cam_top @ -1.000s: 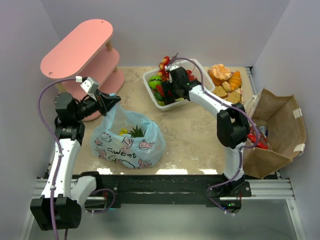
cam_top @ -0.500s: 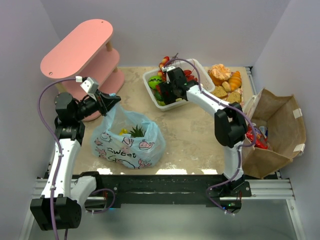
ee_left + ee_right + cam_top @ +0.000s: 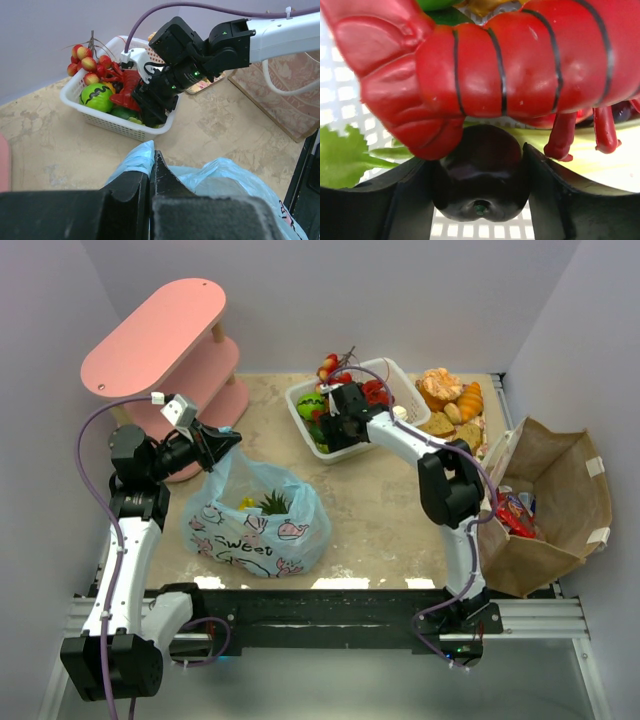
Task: Place the mixed food into the grocery bags and tie them
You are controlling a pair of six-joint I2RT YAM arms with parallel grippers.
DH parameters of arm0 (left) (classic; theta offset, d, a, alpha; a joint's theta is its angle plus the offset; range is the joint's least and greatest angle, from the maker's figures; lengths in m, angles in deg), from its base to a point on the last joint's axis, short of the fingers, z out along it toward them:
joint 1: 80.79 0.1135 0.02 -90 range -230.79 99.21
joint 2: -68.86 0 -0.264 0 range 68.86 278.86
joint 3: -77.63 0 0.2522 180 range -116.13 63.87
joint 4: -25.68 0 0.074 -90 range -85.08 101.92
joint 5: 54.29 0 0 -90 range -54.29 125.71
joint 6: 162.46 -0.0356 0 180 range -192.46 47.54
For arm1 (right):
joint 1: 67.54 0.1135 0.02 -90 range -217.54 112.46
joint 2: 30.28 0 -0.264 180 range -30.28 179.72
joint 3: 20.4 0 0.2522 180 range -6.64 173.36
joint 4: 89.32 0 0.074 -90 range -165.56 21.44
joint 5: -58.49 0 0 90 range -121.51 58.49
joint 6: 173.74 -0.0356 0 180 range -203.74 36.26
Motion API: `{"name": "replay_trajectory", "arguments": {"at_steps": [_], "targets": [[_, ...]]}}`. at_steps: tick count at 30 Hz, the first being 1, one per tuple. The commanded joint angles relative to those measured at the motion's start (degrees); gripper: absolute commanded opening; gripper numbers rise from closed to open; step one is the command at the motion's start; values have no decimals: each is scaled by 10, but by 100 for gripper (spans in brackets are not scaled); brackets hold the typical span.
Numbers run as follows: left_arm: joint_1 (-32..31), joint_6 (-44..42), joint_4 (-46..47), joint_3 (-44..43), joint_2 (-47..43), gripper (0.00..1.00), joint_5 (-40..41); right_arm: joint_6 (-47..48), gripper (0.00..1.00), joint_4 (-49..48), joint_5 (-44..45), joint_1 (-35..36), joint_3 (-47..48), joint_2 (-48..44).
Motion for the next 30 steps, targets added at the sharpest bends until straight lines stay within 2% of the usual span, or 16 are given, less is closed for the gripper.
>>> {"name": "replay_trajectory", "arguments": {"at_steps": [1, 7, 13, 17, 18, 22, 27, 30], "targets": [[5, 1, 29, 2, -3, 0, -3, 11, 49, 12, 9, 0, -2, -55], [5, 1, 30, 2, -4, 0, -5, 27, 43, -10, 30, 2, -24, -174], [5, 2, 30, 2, -5, 0, -6, 24, 43, -6, 36, 34, -39, -265], [5, 5, 35, 3, -4, 0, -13, 21, 42, -22, -56, 98, -45, -293], [5, 6, 36, 3, -5, 0, -14, 18, 42, -31, -113, 128, -41, -292], [5, 7, 40, 5, -6, 0, -15, 7, 39, -67, -224, 198, -34, -269], [5, 7, 41, 6, -7, 0, -10, 1, 39, -106, -292, 266, -39, -252], [5, 6, 41, 6, -8, 0, -10, -2, 44, -111, -303, 283, -50, -239]]}}
